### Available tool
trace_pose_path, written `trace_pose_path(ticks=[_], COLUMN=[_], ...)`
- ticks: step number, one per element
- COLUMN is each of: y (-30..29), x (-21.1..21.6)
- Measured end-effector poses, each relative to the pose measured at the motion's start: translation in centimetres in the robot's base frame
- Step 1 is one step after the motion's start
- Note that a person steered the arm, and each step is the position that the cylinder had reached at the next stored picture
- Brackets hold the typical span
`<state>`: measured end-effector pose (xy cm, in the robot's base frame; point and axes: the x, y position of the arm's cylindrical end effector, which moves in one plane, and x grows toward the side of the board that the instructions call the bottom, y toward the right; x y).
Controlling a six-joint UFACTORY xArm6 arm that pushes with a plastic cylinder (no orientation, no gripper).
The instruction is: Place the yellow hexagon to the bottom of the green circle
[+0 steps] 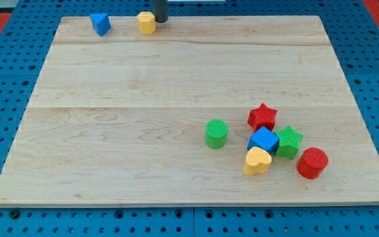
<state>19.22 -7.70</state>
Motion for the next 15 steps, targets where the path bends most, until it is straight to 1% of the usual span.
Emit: trace_pose_path(ticks=[3, 4, 6, 7, 9, 10, 11, 12, 13, 15], y=[-8.5, -7.8, -3.7, -2.7, -2.7, -1.3, 2.8, 4.9, 7.2, 7.1], x=[0.0, 1.7, 8.7, 11.7, 17.2, 20.4, 23.0, 25.7, 28.0, 30.6])
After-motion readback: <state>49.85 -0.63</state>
